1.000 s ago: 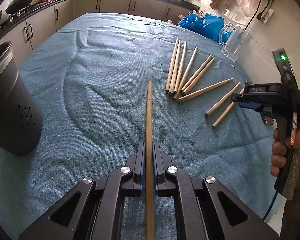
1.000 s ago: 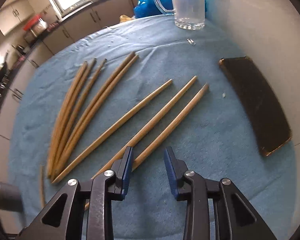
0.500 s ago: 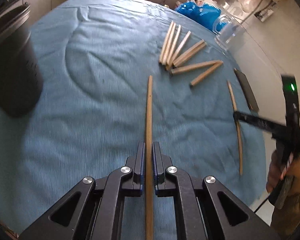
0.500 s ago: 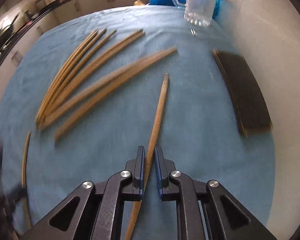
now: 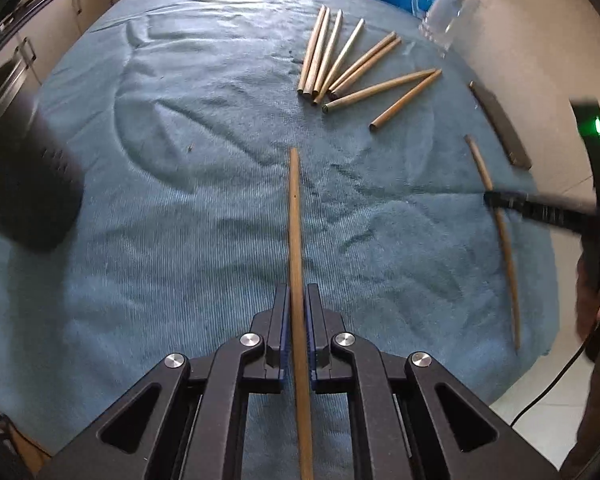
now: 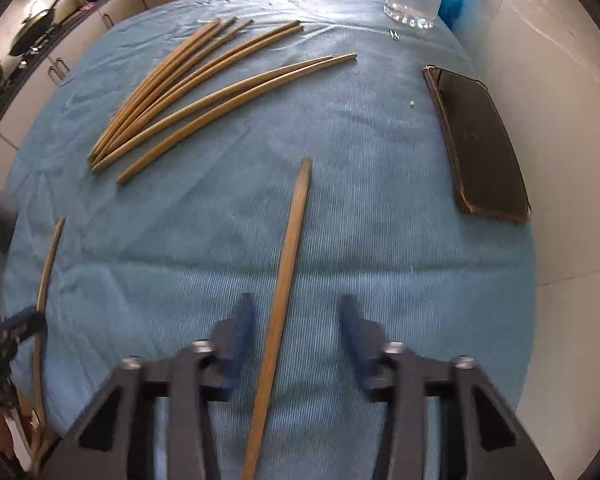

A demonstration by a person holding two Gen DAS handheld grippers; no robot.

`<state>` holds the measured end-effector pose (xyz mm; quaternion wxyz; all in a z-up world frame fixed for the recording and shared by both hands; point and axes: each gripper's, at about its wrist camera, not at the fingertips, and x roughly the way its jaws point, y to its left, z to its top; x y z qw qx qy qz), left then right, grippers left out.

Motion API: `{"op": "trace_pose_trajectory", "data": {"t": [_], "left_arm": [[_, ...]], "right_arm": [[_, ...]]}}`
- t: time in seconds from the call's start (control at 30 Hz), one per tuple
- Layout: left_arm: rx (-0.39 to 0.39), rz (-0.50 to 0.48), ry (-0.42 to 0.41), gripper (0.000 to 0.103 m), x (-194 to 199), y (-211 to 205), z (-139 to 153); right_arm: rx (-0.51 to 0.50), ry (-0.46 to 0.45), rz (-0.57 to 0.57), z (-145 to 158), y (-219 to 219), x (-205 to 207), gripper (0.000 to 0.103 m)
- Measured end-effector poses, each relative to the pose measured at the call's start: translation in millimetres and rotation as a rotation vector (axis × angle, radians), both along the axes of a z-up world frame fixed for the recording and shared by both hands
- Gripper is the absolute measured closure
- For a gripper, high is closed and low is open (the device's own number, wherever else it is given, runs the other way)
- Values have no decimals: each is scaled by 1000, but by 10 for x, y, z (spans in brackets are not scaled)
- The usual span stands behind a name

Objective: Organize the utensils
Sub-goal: 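Lift both held chopsticks and carry them toward the black holder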

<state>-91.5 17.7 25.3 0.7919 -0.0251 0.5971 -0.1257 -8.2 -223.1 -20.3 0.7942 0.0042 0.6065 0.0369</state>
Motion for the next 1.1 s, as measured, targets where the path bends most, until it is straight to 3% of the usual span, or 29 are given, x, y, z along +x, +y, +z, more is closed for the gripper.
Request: {"op": "trace_pose_trajectory", "data": {"t": [0.3,0.43,0.5,0.57,0.63,0.7,0.73,0.9,1.1], "left_arm": [[53,-46,57,96,326,-94,-18],[50,-57,63,95,399,-119,-21],[26,-59,79,86,439,-131,-16],[-17,-73,100,66,472,-164,-11],[-2,-75,89,65,468,-222,-3],[38,-87,55,73,438,-281,1],[71,-89,30,95,419,-307,1],[8,-46,-9,97,322,-185,27],[-97,-34,-136,97,-14,-13,326]], "right_arm": [[-44,117,0,-28,94,470,73],[-49,109,-22,-46,134,588,73],[-61,90,-5,-66,203,676,79],[-71,72,17,-46,281,601,87],[-97,50,46,-56,391,545,94],[-124,31,62,-58,457,524,94],[-123,22,62,-57,464,511,94],[-31,-51,33,13,342,316,95],[90,-204,16,339,288,-12,95]]}}
